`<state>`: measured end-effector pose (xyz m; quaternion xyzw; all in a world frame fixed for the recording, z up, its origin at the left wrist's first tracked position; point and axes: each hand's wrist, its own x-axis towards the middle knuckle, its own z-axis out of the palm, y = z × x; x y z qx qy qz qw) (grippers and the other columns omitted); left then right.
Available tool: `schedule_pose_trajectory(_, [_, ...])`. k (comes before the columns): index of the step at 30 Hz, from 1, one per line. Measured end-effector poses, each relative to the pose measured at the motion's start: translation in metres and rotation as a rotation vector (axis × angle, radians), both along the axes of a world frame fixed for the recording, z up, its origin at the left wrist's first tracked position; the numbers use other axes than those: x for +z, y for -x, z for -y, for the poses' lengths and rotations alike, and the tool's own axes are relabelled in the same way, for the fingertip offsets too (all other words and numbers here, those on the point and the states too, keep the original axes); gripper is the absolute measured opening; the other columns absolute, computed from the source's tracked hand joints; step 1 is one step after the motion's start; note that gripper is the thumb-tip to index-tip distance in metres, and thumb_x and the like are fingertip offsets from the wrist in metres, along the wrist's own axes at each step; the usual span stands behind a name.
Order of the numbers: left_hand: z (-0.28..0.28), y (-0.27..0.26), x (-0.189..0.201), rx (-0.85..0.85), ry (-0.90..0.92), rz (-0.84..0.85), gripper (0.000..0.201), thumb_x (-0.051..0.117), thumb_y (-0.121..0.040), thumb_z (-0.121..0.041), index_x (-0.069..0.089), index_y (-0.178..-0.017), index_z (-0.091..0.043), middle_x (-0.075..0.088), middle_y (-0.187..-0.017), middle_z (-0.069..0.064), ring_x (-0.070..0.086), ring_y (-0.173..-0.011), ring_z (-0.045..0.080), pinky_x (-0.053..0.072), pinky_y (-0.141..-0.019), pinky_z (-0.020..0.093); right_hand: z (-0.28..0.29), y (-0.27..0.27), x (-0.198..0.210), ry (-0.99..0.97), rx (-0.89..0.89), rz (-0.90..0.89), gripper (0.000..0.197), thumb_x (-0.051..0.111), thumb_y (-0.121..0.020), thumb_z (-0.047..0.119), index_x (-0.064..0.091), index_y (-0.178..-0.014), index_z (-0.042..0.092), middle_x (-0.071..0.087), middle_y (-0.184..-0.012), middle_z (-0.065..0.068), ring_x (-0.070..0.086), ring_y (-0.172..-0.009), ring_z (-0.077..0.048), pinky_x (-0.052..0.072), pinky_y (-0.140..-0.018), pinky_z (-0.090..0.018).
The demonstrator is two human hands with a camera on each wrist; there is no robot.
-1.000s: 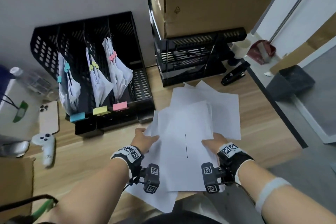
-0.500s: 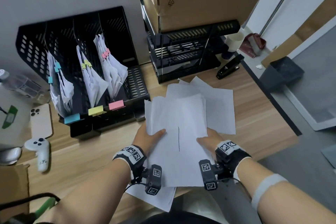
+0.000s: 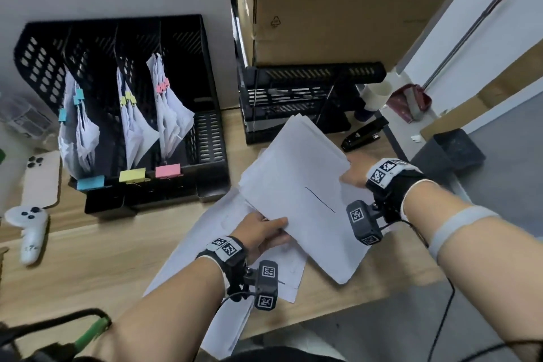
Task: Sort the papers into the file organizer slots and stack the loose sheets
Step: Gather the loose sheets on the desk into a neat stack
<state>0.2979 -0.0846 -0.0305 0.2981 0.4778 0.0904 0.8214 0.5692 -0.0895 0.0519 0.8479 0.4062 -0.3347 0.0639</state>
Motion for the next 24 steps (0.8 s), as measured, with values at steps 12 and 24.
schedule_pose_trajectory(12, [0.004, -0.007, -0.036, 0.263, -0.027, -0.259, 0.034, 0.069, -0.091, -0.006, 0.055, -0.119, 0.008, 0.073, -0.1, 0.026, 0.073, -0.089, 0.031, 0.06, -0.088, 0.042, -0.045, -0.009, -0.072, 0.093, 0.291, 0.145, 0.032, 0.05, -0.083, 0.024, 0.052, -0.114, 0.016, 0.055, -0.116, -0.014, 0.058, -0.106, -0.037, 0.051, -0.093, -0.041])
schedule_pose_trajectory(24, [0.003, -0.046, -0.035, 0.151, -0.107, -0.201, 0.042, 0.073, -0.085, -0.005, 0.06, -0.125, -0.004, 0.073, -0.115, 0.017, 0.072, -0.103, 0.032, 0.058, -0.093, 0.044, -0.001, -0.028, -0.079, -0.122, 0.035, -0.17, 0.059, 0.056, -0.084, 0.01, 0.031, -0.137, 0.021, 0.061, -0.116, -0.011, 0.06, -0.091, -0.029, 0.048, -0.077, -0.031])
